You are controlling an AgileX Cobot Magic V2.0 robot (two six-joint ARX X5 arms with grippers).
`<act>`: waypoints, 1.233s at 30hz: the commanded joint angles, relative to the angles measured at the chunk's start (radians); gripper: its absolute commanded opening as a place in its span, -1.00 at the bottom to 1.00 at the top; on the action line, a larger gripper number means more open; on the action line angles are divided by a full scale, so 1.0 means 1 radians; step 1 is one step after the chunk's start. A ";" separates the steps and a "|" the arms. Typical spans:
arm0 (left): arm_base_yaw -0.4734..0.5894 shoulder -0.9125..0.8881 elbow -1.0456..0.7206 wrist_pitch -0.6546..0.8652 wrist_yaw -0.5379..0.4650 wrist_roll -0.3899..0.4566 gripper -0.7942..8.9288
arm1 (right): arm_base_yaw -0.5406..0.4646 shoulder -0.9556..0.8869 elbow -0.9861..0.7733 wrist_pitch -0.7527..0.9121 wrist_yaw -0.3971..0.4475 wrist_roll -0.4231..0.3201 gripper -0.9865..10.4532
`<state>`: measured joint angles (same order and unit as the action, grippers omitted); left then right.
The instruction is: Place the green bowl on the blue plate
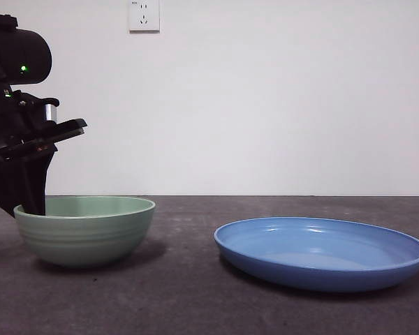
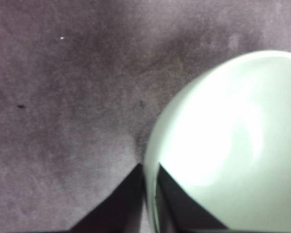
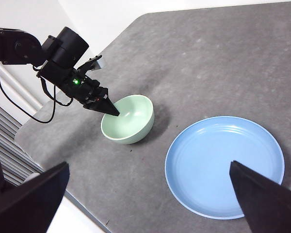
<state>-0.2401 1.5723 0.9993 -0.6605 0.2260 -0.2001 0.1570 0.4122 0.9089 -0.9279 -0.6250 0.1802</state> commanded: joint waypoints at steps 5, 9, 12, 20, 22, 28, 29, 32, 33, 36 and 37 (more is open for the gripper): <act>-0.005 0.014 0.036 -0.007 -0.002 0.000 -0.82 | 0.003 0.005 0.016 0.013 0.001 -0.009 0.26; -0.021 0.014 0.082 -0.053 -0.003 -0.029 -0.82 | 0.003 0.005 0.016 0.014 0.001 -0.009 0.26; -0.051 0.014 0.147 -0.104 -0.007 -0.042 -0.82 | 0.003 0.005 0.016 0.014 0.001 -0.009 0.26; -0.192 0.033 0.381 -0.221 -0.041 -0.064 -0.82 | 0.003 0.005 0.016 0.014 0.001 -0.009 0.26; -0.229 0.056 0.433 -0.224 -0.048 -0.068 -0.82 | 0.004 0.005 0.016 0.014 0.001 -0.009 0.26; -0.343 0.206 0.605 -0.269 -0.049 -0.073 -0.82 | 0.003 0.005 0.016 0.014 0.000 -0.009 0.26; -0.362 0.238 0.632 -0.274 -0.049 -0.071 -0.82 | 0.003 0.005 0.016 0.014 0.001 -0.009 0.26; -0.415 0.333 0.714 -0.303 -0.049 -0.061 -0.82 | 0.003 0.005 0.016 0.015 0.001 -0.009 0.26; -0.429 0.361 0.737 -0.312 -0.049 -0.052 -0.82 | 0.003 0.005 0.016 0.015 0.001 -0.009 0.26; -0.473 0.448 0.809 -0.332 -0.049 -0.032 -0.82 | 0.003 0.005 0.016 0.015 0.001 -0.009 0.26; -0.484 0.475 0.833 -0.338 -0.049 -0.023 -0.82 | 0.004 0.005 0.016 0.015 0.001 -0.009 0.26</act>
<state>-0.7132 2.0201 1.7939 -0.9985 0.1802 -0.2462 0.1570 0.4122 0.9089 -0.9241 -0.6254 0.1802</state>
